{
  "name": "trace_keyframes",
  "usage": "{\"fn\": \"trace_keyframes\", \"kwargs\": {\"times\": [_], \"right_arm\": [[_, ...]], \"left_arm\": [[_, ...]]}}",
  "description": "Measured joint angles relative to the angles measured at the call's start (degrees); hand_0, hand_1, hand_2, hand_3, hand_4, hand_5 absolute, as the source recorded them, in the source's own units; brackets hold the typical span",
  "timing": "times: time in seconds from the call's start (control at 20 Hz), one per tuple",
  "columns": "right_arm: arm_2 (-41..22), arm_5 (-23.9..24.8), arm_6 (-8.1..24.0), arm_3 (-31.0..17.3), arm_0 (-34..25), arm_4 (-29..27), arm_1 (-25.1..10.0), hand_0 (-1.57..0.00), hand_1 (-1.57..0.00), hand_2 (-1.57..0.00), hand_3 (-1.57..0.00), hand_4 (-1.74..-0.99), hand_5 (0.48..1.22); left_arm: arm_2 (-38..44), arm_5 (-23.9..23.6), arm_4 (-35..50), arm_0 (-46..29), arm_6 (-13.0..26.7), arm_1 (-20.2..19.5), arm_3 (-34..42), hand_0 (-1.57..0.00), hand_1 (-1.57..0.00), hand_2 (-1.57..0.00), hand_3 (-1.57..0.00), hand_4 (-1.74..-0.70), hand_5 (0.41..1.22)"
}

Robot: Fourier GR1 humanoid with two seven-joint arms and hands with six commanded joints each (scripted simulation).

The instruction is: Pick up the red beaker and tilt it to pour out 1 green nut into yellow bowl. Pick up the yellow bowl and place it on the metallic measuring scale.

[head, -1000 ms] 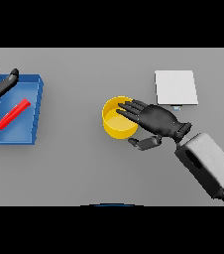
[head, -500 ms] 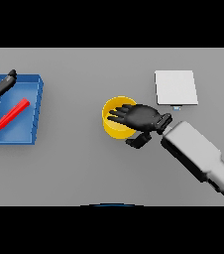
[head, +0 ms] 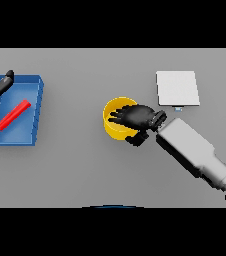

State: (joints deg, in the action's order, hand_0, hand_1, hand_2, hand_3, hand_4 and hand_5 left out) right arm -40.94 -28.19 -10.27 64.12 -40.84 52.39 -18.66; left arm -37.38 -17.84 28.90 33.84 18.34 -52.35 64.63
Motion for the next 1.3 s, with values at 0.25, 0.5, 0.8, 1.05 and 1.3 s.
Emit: {"fn": "trace_keyframes", "kwargs": {"times": [0.25,0.5,0.8,1.05,1.3], "right_arm": [[-1.1,0.0,-2.4,-0.3,0.1,0.5,-0.3,-0.91,-0.87,-0.69,-0.46,-1.512,1.043],[-0.8,1.1,-3.9,0.1,0.4,-0.2,-0.8,-1.36,-1.34,-1.19,-1.04,-1.660,1.163],[-0.3,2.2,-3.4,-0.1,-0.2,-0.3,-0.9,-1.51,-1.51,-1.31,-1.29,-1.720,1.206],[2.0,0.3,-2.3,3.0,0.2,-2.4,-2.5,-1.55,-1.55,-1.34,-1.32,-1.734,1.216],[6.3,-3.4,0.4,9.8,0.0,-5.3,-6.4,-1.56,-1.56,-1.43,-1.19,-1.739,1.219]], "left_arm": [[0.2,0.4,0.3,0.0,-0.1,0.2,-0.5,0.00,0.00,0.00,0.00,-0.72,0.692],[0.1,0.2,-0.1,0.1,0.1,-0.2,-0.5,0.00,0.00,0.00,0.00,-0.73,0.698],[0.0,0.8,-0.2,0.2,-0.3,-0.3,-0.8,0.00,0.00,0.00,0.00,-0.72,0.693],[-0.2,0.6,0.0,0.1,0.7,0.0,-0.3,0.00,0.00,0.00,0.00,-0.72,0.694],[-0.2,0.8,-0.2,0.3,0.8,-0.3,-0.2,0.00,0.00,0.00,0.00,-0.72,0.686]]}}
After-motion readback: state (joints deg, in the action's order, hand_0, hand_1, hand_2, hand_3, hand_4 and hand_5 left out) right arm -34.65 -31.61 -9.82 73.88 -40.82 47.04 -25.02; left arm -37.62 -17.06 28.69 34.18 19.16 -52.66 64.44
